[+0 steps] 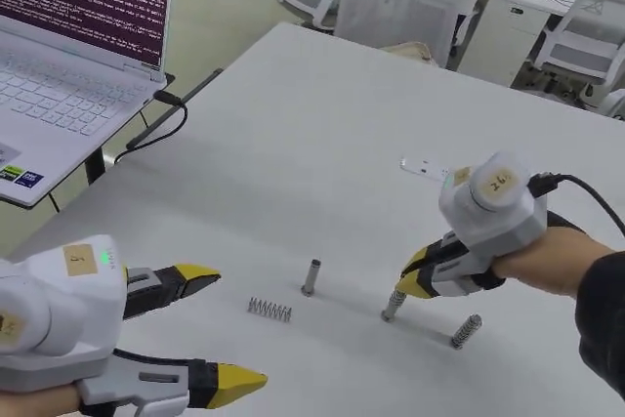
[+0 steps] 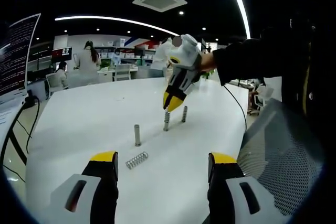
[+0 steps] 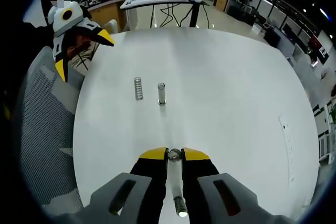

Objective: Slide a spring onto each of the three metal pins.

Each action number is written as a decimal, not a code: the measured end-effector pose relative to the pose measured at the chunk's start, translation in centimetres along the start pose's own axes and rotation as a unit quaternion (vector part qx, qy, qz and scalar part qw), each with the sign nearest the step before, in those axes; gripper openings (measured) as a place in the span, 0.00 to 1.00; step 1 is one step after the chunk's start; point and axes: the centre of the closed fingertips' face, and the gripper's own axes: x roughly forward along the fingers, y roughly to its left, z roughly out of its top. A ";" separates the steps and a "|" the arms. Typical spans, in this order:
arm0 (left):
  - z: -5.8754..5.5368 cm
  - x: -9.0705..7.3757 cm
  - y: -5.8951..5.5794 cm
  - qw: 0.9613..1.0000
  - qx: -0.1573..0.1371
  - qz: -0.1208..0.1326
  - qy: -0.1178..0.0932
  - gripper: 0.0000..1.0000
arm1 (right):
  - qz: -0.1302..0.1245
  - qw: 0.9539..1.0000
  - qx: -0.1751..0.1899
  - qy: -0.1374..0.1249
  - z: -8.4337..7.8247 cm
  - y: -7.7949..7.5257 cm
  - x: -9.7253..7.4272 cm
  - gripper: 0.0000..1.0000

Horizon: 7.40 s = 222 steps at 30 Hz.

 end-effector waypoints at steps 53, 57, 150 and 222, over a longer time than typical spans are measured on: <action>-0.2 0.1 -0.1 1.000 0.003 -0.004 0.005 0.63 | -0.029 0.999 0.003 -0.028 -0.1 0.0 -0.3 0.16; -0.2 0.2 0.0 1.000 0.001 -0.004 0.005 0.62 | -0.039 0.998 -0.003 -0.042 0.8 0.0 -1.4 0.16; -6.8 6.8 4.3 0.995 0.044 -0.046 0.081 0.03 | -0.073 0.988 0.018 -0.132 2.7 8.3 -8.2 0.16; 5.8 2.2 -6.5 0.980 0.123 -0.147 -0.047 0.02 | 0.039 0.982 -0.060 -0.175 6.8 13.7 -6.7 0.09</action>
